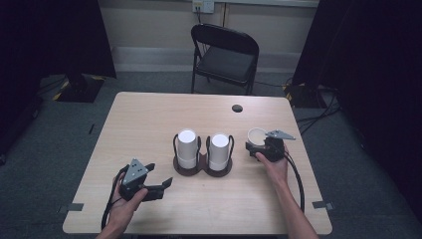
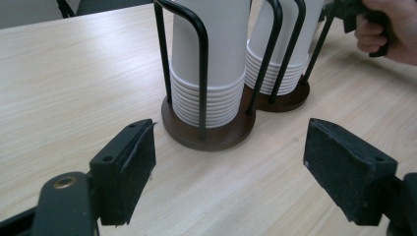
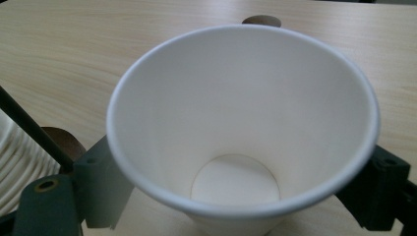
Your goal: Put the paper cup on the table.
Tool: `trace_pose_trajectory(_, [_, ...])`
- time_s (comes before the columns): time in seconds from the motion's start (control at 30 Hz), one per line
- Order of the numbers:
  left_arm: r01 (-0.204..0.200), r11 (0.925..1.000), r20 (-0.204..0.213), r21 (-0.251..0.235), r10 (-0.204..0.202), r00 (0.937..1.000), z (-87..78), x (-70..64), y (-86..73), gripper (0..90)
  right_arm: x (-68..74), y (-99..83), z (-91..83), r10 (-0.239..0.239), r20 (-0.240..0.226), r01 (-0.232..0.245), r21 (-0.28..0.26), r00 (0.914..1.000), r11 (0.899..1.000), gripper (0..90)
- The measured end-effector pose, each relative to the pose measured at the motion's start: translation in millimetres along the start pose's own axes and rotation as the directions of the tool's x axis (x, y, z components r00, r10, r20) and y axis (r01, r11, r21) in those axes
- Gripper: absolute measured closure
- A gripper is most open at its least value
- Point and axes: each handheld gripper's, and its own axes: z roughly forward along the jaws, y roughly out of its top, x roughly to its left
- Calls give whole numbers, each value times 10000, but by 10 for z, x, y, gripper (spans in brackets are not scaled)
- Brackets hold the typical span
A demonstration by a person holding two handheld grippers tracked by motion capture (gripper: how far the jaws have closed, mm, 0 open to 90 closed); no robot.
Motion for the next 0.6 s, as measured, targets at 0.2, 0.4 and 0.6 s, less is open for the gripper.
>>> trace_pose_trajectory(0.2, [97,9999,-72,-51,-97,9999,-7,18,1,198,3,-20,6,-10,-2,10,217,10000,9998,136])
trace_pose_trajectory(0.4, [89,9999,-140,-58,-90,9999,-10,32,3,198,1,-20,-15,-21,-41,23,456,10000,9990,148])
trace_pose_trajectory(0.6, [27,10000,-199,-18,-27,9998,-13,42,4,198,-33,-48,-60,51,3,-51,589,10000,9983,138])
